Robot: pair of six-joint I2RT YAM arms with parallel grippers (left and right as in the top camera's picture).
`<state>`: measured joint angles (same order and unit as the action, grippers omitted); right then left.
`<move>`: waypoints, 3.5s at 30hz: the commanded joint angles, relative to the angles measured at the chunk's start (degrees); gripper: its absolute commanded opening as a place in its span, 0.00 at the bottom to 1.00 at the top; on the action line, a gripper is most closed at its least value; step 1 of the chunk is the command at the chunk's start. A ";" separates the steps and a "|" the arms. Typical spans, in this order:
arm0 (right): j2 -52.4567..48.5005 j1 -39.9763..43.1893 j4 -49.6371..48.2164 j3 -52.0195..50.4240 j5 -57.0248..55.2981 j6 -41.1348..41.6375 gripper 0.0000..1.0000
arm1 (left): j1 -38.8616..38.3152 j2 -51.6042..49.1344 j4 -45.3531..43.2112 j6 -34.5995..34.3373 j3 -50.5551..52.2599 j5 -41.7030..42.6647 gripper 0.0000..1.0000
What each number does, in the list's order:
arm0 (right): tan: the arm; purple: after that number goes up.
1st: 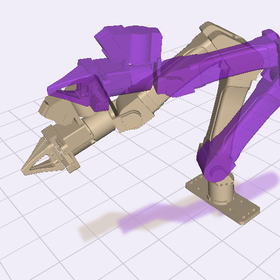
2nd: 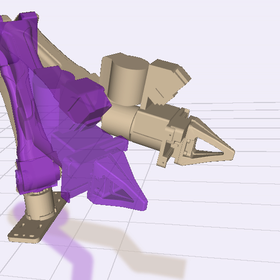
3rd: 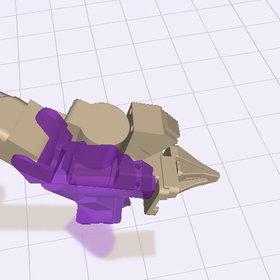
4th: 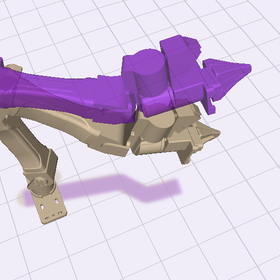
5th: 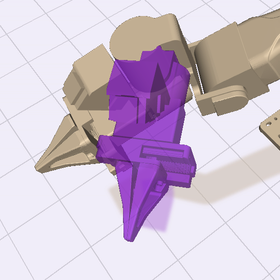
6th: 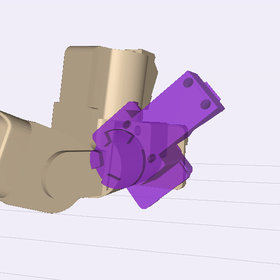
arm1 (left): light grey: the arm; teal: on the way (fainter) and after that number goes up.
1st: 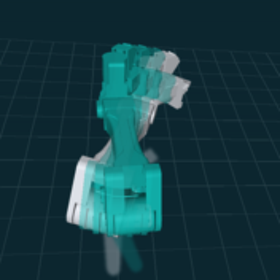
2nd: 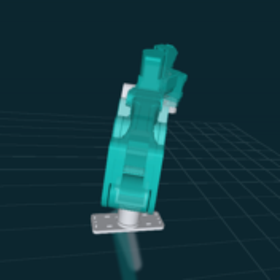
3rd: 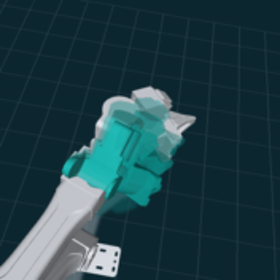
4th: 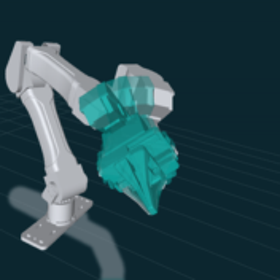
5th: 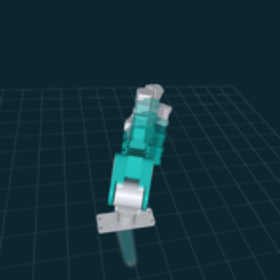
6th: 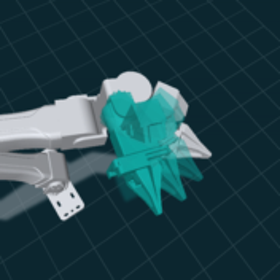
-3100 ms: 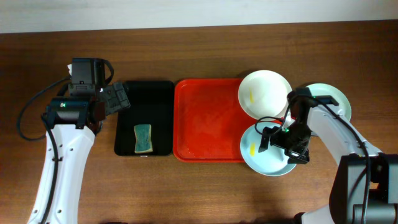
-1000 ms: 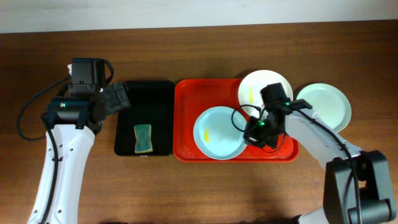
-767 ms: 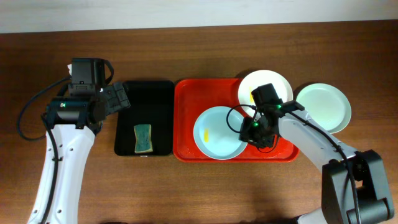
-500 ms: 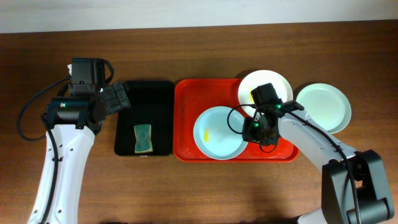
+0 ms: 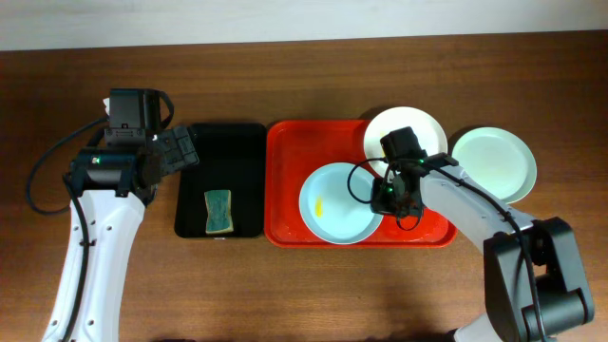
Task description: Clean dirty plates on tray and stack at the side
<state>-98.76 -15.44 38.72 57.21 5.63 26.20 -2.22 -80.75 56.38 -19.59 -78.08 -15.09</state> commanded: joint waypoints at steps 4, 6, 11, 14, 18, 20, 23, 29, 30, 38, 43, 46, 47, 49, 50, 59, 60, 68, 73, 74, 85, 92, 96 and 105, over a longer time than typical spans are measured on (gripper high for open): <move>-0.42 -0.35 -2.99 1.09 4.70 2.84 0.05 | 0.15 -0.11 -0.07 -0.96 0.15 -0.79 0.99; -0.42 -0.35 -3.02 1.09 4.72 3.26 0.09 | 0.15 -0.11 -0.07 -0.96 0.15 -0.79 0.99; -0.42 -0.35 -2.58 1.07 4.66 3.19 0.31 | 0.15 -0.11 -0.07 -0.96 0.15 -0.79 0.99; -0.42 -0.35 -2.56 1.09 3.45 2.03 0.31 | 0.15 -0.11 -0.07 -0.96 0.15 -0.79 0.99; -0.42 -0.35 -2.64 1.09 3.37 -0.28 0.31 | 0.15 -0.11 -0.07 -0.96 0.15 -0.79 0.99; -0.42 -0.35 -3.04 1.09 3.37 -0.28 0.31 | 0.15 -0.11 -0.07 -0.96 0.15 -0.79 0.99; -0.42 -0.35 -3.23 1.09 3.37 -0.28 0.31 | 0.15 -0.11 -0.28 -0.98 0.15 -0.57 0.99; -0.42 -0.35 -3.23 1.09 3.37 -0.28 0.37 | 0.13 -0.11 -2.08 -0.79 0.15 7.87 0.99; -0.42 -0.35 -3.23 1.09 3.39 -0.28 0.38 | 0.13 -0.20 -0.44 0.61 0.26 13.55 0.99; -0.42 -0.35 -3.65 1.09 3.39 -0.26 0.41 | -4.20 -1.31 6.62 7.74 8.55 22.77 0.55; -0.42 -0.35 -4.96 1.09 3.41 -0.26 0.41 | -4.76 -1.66 4.72 7.72 15.26 16.65 0.59; -0.42 -0.35 -4.96 1.09 3.41 -0.26 0.40 | -4.76 -2.45 2.36 7.72 17.33 16.26 0.55; -0.42 -0.35 -5.22 1.09 3.41 -0.26 0.40 | -4.76 -2.95 1.20 7.72 17.70 16.20 0.51; -0.42 -0.35 -6.23 1.09 3.41 -0.26 0.40 | -4.76 -4.59 -1.18 7.72 17.99 16.15 0.51; -0.42 -0.35 -6.40 1.09 3.41 -0.26 0.40 | -4.76 -5.46 -2.12 7.72 17.99 16.17 0.52; -0.42 -0.35 -5.31 1.09 3.45 -0.24 0.40 | -4.79 -11.23 -5.16 7.72 17.99 16.68 0.55; -0.42 -0.35 -5.33 1.09 3.48 -0.24 0.40 | -4.76 -11.54 -5.14 7.74 18.01 16.81 0.55; -0.42 -0.35 -5.40 1.09 3.41 -0.26 0.41 | -4.76 -14.49 -9.01 7.74 18.01 16.74 0.50; -0.42 -0.35 -4.98 1.09 3.43 -0.26 0.41 | -4.76 -16.44 -11.43 7.72 18.01 16.04 0.49; -0.42 -0.35 -5.16 1.09 3.41 -0.26 0.41 | -4.76 -16.44 -11.74 7.72 18.01 15.26 0.47; -0.42 -0.35 -4.68 1.09 3.41 -0.26 0.41 | -4.76 -16.44 -12.70 7.67 19.12 14.25 0.41; -0.42 -0.35 -4.46 1.09 3.41 -0.26 0.41 | -4.76 -16.50 -13.75 7.67 21.03 14.23 0.40; -0.42 -0.35 -4.50 1.09 3.41 -0.26 0.41 | -4.79 -16.70 -13.75 7.65 21.05 14.25 0.40; -0.42 -0.35 -4.48 1.09 3.41 -0.26 0.41 | -4.96 -16.98 -14.51 7.43 21.05 14.25 0.38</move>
<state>-98.76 -15.44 34.20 57.21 9.72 26.33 -6.85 -97.01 42.24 -12.60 -57.47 -0.45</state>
